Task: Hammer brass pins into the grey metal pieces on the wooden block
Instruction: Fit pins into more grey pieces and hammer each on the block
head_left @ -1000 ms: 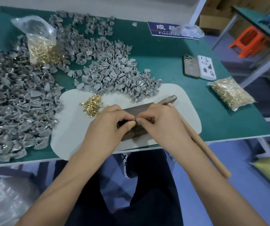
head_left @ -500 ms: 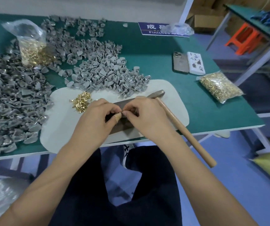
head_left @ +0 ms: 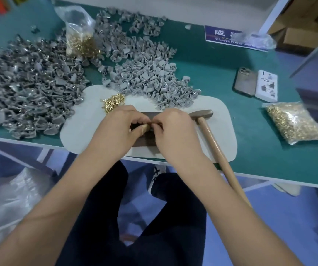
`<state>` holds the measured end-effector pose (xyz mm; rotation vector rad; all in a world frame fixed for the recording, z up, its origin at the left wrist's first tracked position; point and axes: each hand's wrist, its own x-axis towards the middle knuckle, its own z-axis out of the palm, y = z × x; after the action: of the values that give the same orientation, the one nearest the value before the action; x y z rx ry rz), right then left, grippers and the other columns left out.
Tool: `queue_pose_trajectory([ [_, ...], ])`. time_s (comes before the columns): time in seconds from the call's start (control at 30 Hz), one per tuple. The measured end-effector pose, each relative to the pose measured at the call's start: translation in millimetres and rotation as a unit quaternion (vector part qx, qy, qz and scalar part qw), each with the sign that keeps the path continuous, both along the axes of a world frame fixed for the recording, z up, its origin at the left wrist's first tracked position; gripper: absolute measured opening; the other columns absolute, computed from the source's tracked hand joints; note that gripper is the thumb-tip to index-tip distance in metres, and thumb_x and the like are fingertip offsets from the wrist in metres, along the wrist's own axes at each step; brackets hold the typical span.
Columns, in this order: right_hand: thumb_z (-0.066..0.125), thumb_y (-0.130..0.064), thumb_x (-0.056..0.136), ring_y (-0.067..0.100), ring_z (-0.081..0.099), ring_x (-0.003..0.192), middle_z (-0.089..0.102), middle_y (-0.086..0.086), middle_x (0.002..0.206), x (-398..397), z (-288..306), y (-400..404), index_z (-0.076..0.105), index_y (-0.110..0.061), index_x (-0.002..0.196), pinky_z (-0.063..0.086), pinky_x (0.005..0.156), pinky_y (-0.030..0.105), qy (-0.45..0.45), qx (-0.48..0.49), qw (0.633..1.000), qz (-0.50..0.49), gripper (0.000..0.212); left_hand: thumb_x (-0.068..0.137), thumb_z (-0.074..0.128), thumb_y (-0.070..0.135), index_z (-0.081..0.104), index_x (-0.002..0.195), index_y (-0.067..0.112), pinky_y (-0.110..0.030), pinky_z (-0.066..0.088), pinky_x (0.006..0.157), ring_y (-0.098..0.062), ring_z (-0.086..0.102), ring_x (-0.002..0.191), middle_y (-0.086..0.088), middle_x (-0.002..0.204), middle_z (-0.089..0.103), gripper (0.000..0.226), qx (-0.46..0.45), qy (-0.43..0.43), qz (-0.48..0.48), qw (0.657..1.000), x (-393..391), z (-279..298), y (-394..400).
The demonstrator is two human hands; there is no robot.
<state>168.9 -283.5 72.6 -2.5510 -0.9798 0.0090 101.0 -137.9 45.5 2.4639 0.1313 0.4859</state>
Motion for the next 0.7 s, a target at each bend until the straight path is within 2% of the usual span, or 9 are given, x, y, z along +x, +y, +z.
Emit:
queue_pose_trajectory([
  [0.2, 0.055, -0.010, 0.096, 0.029, 0.056, 0.102, 0.063, 0.009, 0.102, -1.4, -0.4, -0.3, 0.074, -0.012, 0.103, 0.048, 0.082, 0.039, -0.025, -0.037, 0.999, 0.029, 0.021, 0.083, 0.077, 0.012, 0.079, 0.094, 0.024, -0.041, 0.052, 0.074, -0.018, 0.057, 0.082, 0.006, 0.080, 0.060, 0.016, -0.001, -0.002, 0.016, 1.000, -1.4, 2.7, -3.9],
  [0.33, 0.058, -0.020, 0.096, 0.029, 0.058, 0.090, 0.066, 0.009, 0.091, 2.9, 0.1, -2.7, 0.077, -0.017, 0.092, 0.047, 0.076, 0.038, 0.005, 0.006, 1.000, 0.016, 0.019, 0.085, 0.077, 0.016, 0.079, 0.093, 0.028, -0.041, 0.052, 0.074, -0.016, 0.057, 0.082, 0.008, 0.080, 0.061, 0.014, -0.006, -0.001, 0.013, 1.000, -1.2, 1.7, -1.4],
  [0.43, 0.064, -0.018, 0.092, 0.027, 0.057, 0.081, 0.067, 0.007, 0.078, 4.8, -0.5, -5.2, 0.079, -0.019, 0.084, 0.046, 0.073, 0.039, 0.030, 0.047, 0.998, 0.001, 0.017, 0.085, 0.076, 0.020, 0.078, 0.092, 0.032, -0.040, 0.052, 0.076, -0.015, 0.057, 0.085, 0.011, 0.080, 0.060, 0.014, -0.012, 0.005, 0.004, 1.000, -0.6, 0.1, 1.3],
  [0.57, 0.069, -0.014, 0.089, 0.021, 0.055, 0.070, 0.068, 0.003, 0.069, 1.3, -3.4, -7.4, 0.082, -0.018, 0.083, 0.035, 0.065, 0.029, 0.025, 0.098, 0.995, -0.011, 0.015, 0.086, 0.075, 0.024, 0.077, 0.092, 0.034, -0.043, 0.054, 0.075, -0.019, 0.058, 0.090, 0.011, 0.081, 0.061, 0.012, -0.035, 0.005, 0.006, 0.999, -1.0, -3.3, 2.2],
  [0.7, 0.072, -0.014, 0.086, 0.011, 0.052, 0.068, 0.064, -0.008, 0.065, -1.4, -7.2, -8.8, 0.082, -0.021, 0.083, 0.032, 0.060, 0.018, 0.027, 0.126, 0.991, -0.029, 0.013, 0.087, 0.074, 0.031, 0.076, 0.092, 0.038, -0.042, 0.054, 0.074, -0.017, 0.057, 0.092, 0.014, 0.082, 0.060, 0.009, -0.033, 0.009, 0.010, 0.999, -2.4, -4.9, 4.0],
])
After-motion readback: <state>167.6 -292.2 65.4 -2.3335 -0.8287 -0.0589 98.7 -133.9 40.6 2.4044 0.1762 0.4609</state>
